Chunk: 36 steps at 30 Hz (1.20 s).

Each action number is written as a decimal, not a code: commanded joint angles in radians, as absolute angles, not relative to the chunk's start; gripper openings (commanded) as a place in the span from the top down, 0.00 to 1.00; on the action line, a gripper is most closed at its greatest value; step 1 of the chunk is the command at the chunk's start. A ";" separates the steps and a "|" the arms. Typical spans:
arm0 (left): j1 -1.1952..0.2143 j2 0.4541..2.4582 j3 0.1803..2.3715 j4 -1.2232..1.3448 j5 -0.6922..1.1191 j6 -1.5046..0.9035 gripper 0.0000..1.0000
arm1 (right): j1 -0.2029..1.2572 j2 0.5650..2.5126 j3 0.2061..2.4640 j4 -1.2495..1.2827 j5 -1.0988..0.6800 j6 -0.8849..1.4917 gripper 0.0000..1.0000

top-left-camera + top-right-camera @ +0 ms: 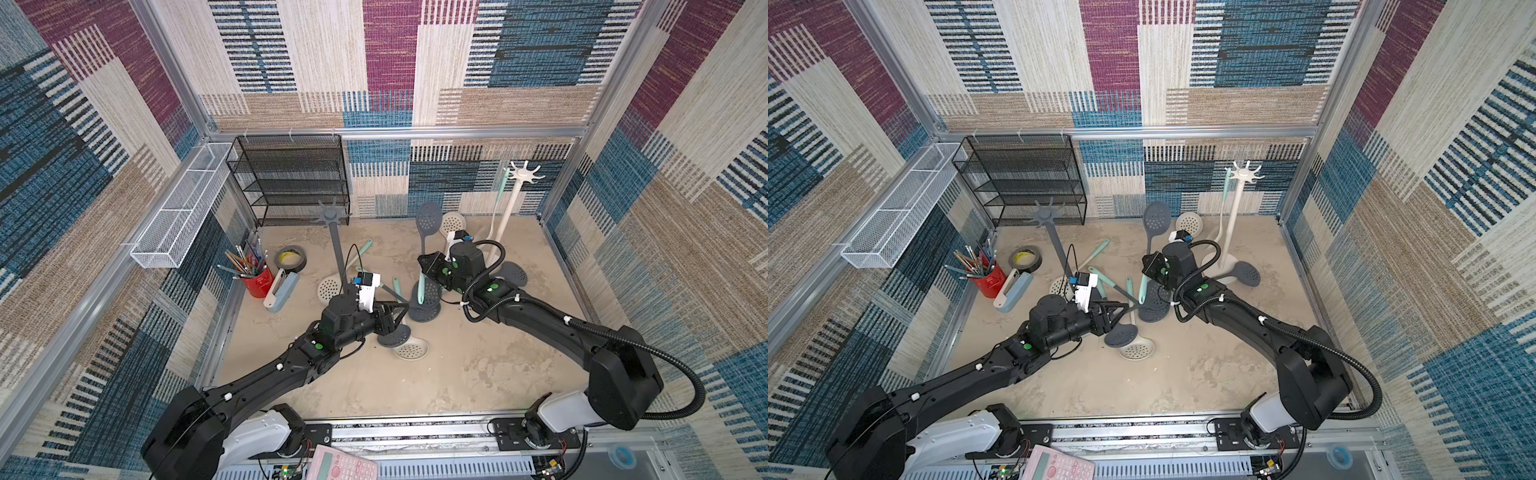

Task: Hang the skimmer on the kitchen utensil rack
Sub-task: Pick up the skimmer from the center of the board.

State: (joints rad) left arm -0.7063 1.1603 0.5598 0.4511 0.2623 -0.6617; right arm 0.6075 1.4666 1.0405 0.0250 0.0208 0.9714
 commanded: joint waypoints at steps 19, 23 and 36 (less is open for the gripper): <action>-0.739 1.349 0.659 0.731 0.221 -0.706 0.53 | 0.611 1.508 1.089 0.086 0.097 1.016 1.00; -0.740 1.382 0.682 0.741 0.206 -0.697 0.55 | 0.611 1.509 1.094 0.085 0.094 1.016 1.00; -0.738 1.491 0.770 0.741 0.209 -0.690 0.99 | 0.612 1.503 1.086 0.071 0.082 1.000 0.99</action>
